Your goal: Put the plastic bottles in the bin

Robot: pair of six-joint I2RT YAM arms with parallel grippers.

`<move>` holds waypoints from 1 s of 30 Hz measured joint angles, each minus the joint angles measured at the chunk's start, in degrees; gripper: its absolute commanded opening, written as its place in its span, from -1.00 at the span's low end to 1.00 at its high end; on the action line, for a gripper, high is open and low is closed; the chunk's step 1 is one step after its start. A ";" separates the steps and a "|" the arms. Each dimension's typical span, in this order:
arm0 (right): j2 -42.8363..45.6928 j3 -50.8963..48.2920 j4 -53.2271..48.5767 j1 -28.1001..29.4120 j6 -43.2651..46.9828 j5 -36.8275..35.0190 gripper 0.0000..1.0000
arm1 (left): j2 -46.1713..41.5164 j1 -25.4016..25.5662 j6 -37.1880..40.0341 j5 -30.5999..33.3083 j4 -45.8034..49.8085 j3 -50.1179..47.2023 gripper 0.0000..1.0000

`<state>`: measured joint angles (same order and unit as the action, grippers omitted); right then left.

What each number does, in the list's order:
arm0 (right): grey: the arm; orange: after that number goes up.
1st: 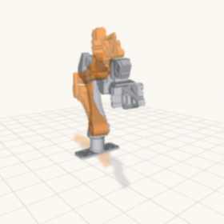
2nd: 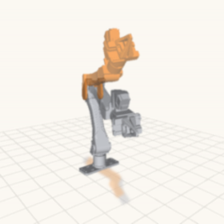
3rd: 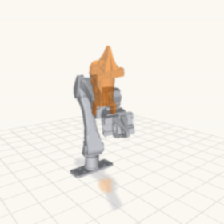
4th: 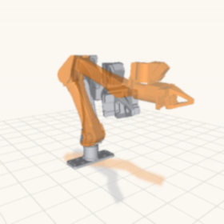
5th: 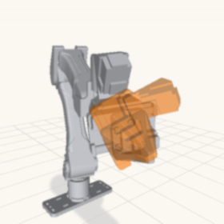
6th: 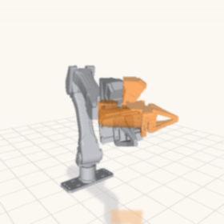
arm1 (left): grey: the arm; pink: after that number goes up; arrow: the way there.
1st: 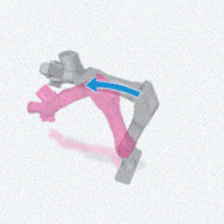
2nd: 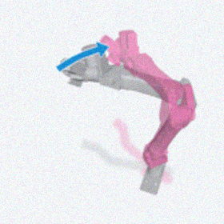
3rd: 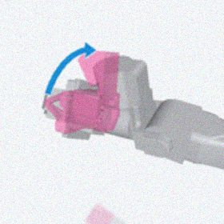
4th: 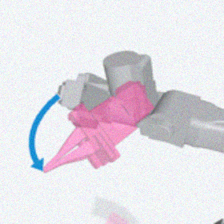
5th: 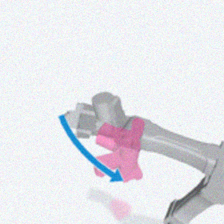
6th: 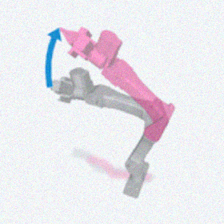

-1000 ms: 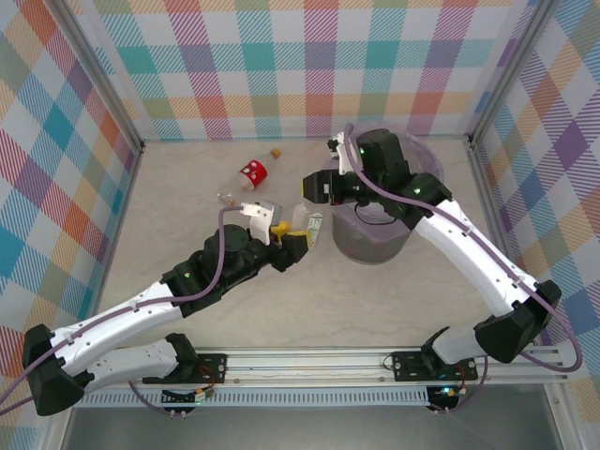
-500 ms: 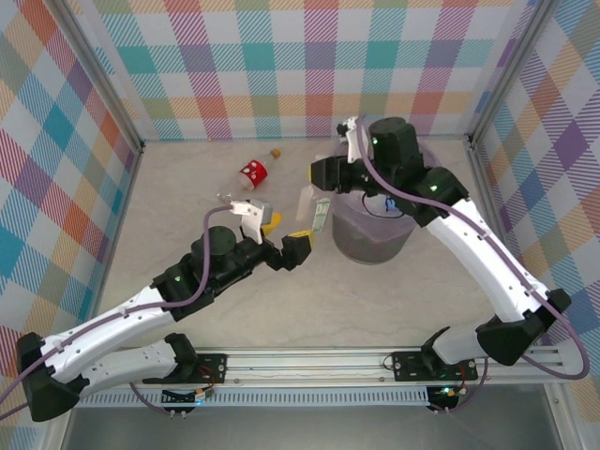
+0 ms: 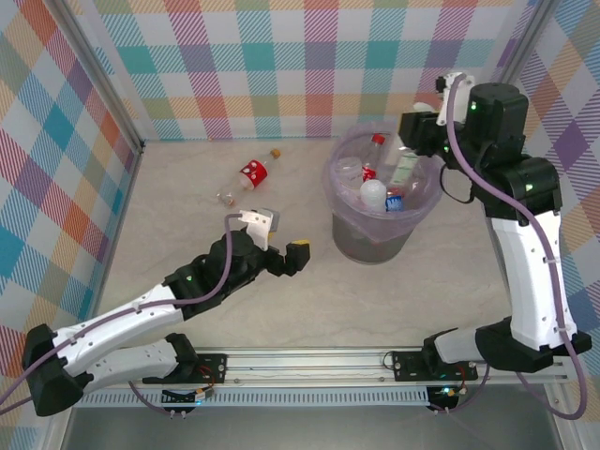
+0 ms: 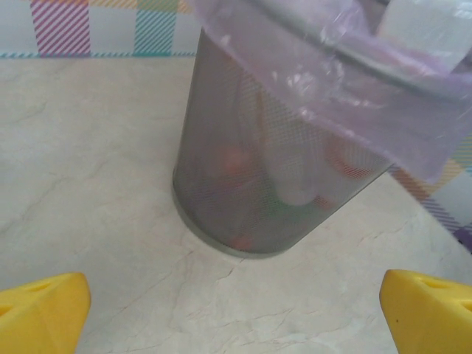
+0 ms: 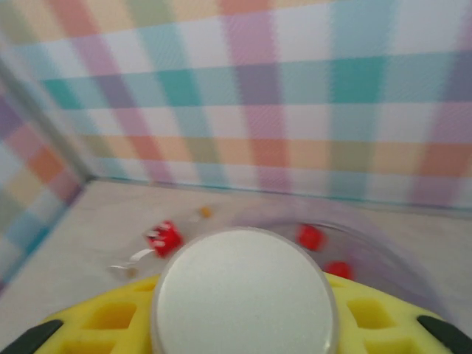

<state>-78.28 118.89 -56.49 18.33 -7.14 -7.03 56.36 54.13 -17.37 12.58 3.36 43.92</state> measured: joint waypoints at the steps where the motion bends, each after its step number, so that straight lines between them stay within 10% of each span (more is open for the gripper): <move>1: -0.46 0.17 -1.36 -1.40 0.79 -0.76 -0.37 | 1.38 0.00 -0.04 0.46 0.46 0.52 0.99; 16: -14.23 -0.09 -6.97 -3.39 5.11 -5.01 -0.35 | 11.93 -5.31 -1.25 3.10 6.99 6.12 0.99; 30: -17.07 -3.34 -9.22 -2.91 4.09 -1.49 0.18 | 19.10 -20.33 0.81 -6.73 6.78 6.78 0.99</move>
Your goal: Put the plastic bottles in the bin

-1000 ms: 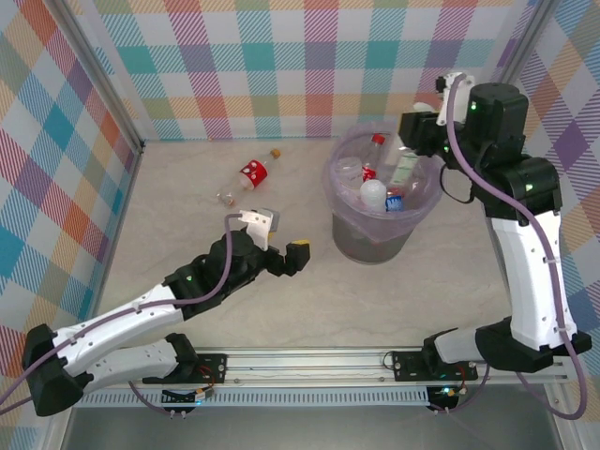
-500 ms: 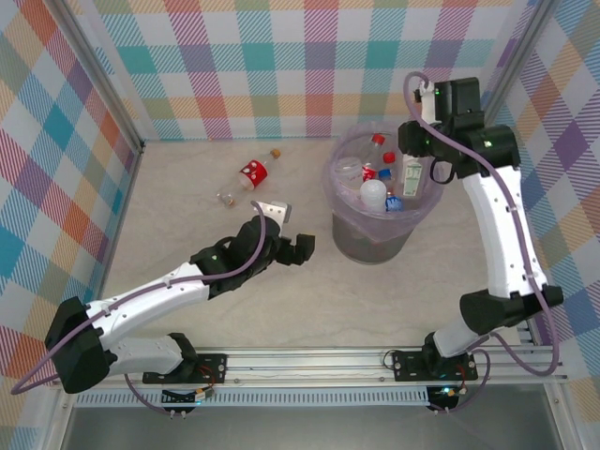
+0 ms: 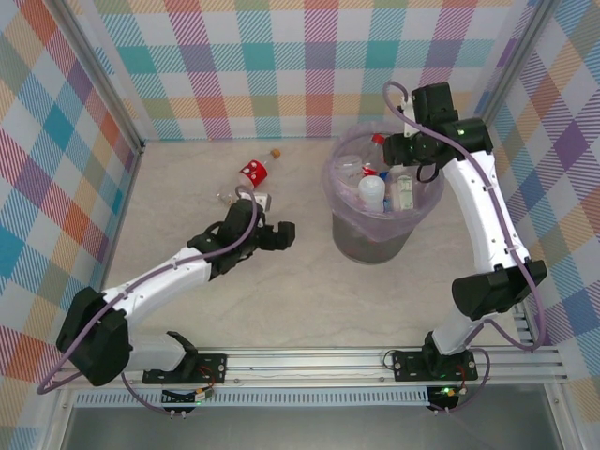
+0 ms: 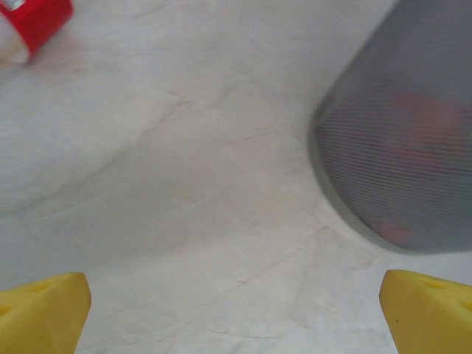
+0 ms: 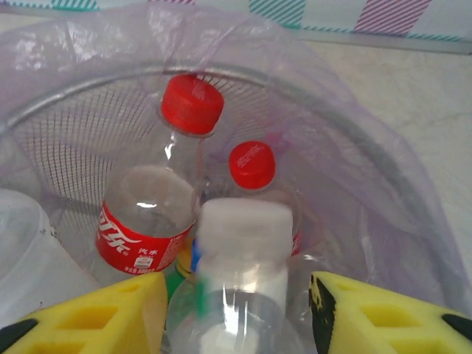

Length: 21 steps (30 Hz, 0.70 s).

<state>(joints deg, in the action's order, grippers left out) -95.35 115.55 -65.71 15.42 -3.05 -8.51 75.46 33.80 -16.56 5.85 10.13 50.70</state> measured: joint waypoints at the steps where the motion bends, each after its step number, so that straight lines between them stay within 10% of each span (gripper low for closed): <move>1: 0.20 -0.61 0.00 0.02 -0.20 0.48 0.21 | 1.07 -1.38 0.79 -0.68 0.52 1.55 1.00; 11: 3.56 -0.55 -0.46 0.02 -1.36 4.52 0.75 | 9.97 -12.94 8.41 -1.60 2.19 15.06 0.99; 21: 25.07 -11.56 7.10 0.02 -4.74 9.68 0.83 | 30.27 -19.43 10.32 -2.99 5.73 30.82 0.99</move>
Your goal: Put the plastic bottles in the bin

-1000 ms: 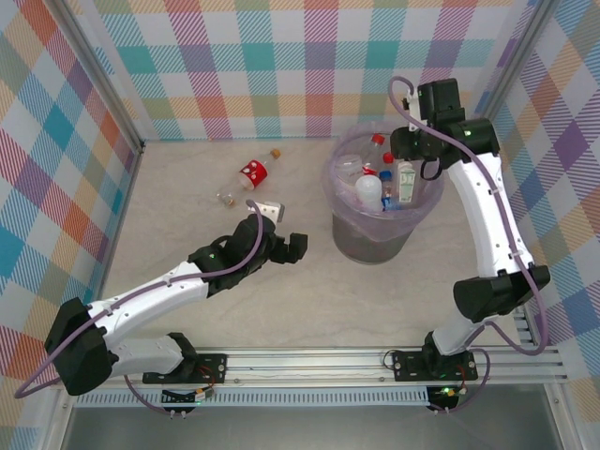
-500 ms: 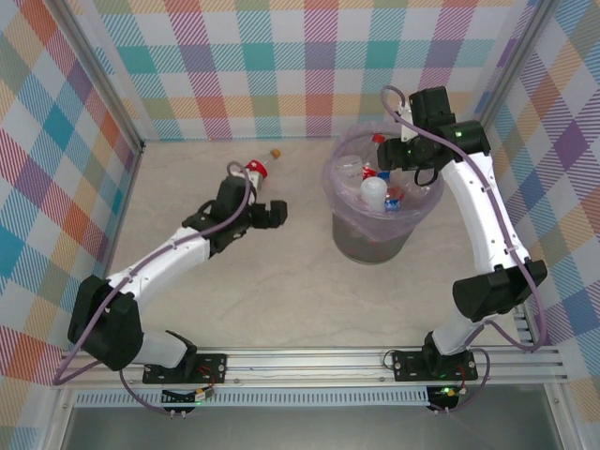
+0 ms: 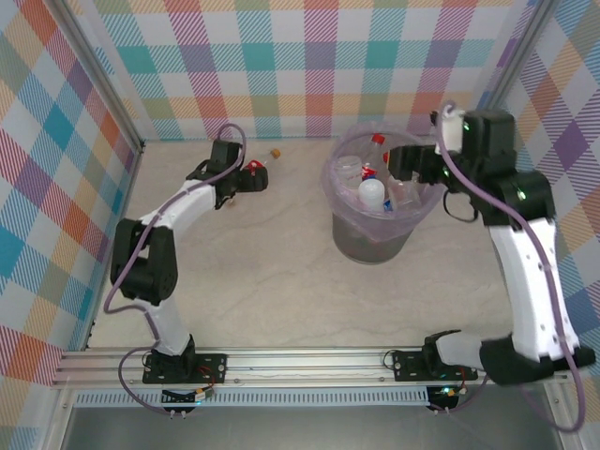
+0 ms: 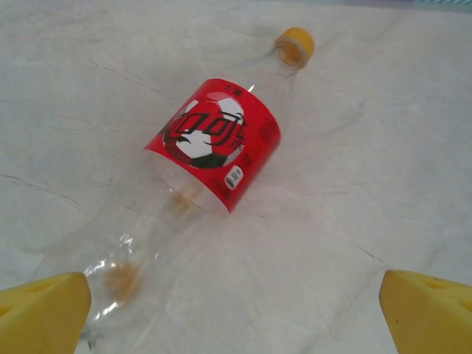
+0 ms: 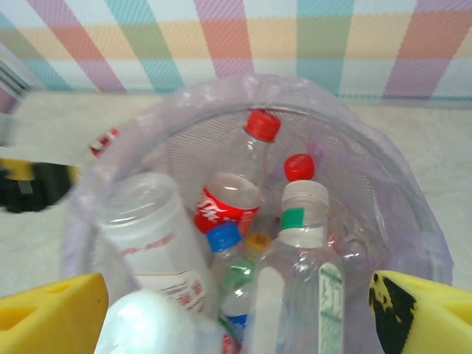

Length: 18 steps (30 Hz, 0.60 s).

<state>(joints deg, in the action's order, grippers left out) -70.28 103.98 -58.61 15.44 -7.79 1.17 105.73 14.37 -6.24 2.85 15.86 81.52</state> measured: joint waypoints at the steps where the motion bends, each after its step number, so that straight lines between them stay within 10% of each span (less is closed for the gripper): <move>1: 2.60 -1.42 0.68 0.00 -0.59 1.29 0.83 | 1.88 -0.39 0.20 -0.35 0.94 2.08 0.99; 18: 16.81 -9.53 -1.55 0.00 -2.99 3.43 0.83 | 17.40 -3.43 5.81 -3.80 9.51 15.06 0.99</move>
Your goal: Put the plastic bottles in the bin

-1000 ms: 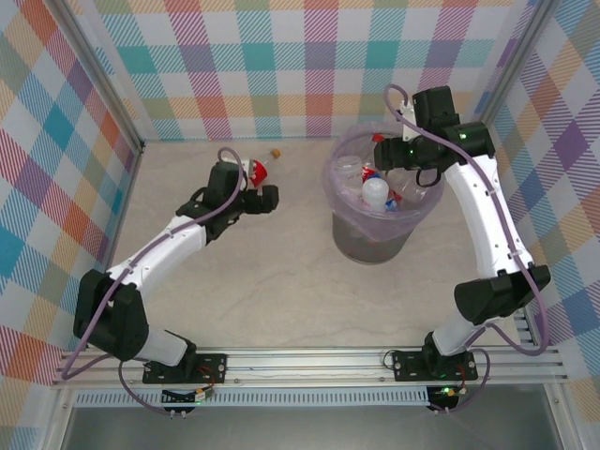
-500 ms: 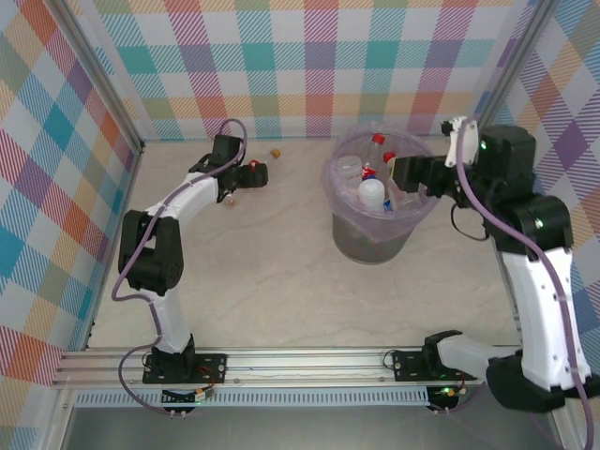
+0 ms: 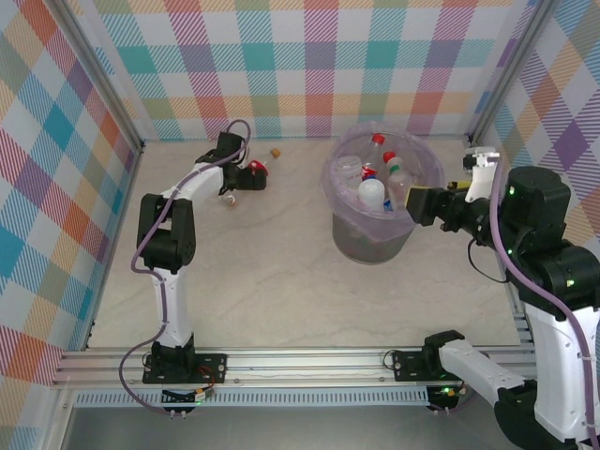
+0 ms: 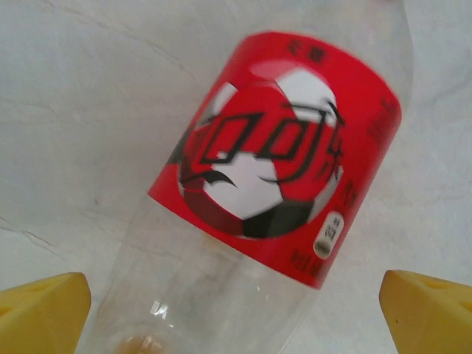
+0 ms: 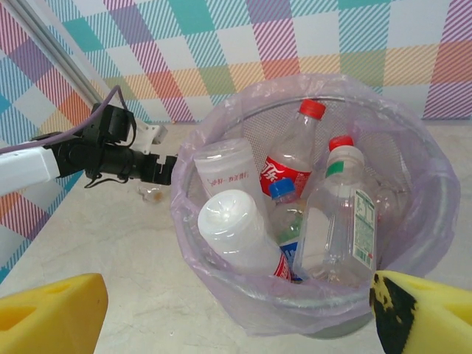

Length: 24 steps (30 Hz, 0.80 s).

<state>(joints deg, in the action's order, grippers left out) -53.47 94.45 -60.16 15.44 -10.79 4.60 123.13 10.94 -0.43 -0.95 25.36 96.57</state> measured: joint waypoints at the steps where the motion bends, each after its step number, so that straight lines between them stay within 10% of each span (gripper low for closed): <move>1: 0.17 -0.87 0.02 0.00 -0.39 0.02 0.83 | -0.02 0.02 0.07 -0.31 -0.42 -0.96 0.99; 24: 3.17 -5.88 0.50 0.00 -2.32 1.05 0.84 | -2.64 0.22 -1.53 -0.52 -1.75 -9.81 0.12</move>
<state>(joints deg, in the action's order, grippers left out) -50.30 88.58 -59.66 15.44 -13.10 5.65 120.49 11.16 -1.96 -1.48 23.62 86.76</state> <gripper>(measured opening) 0.920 0.672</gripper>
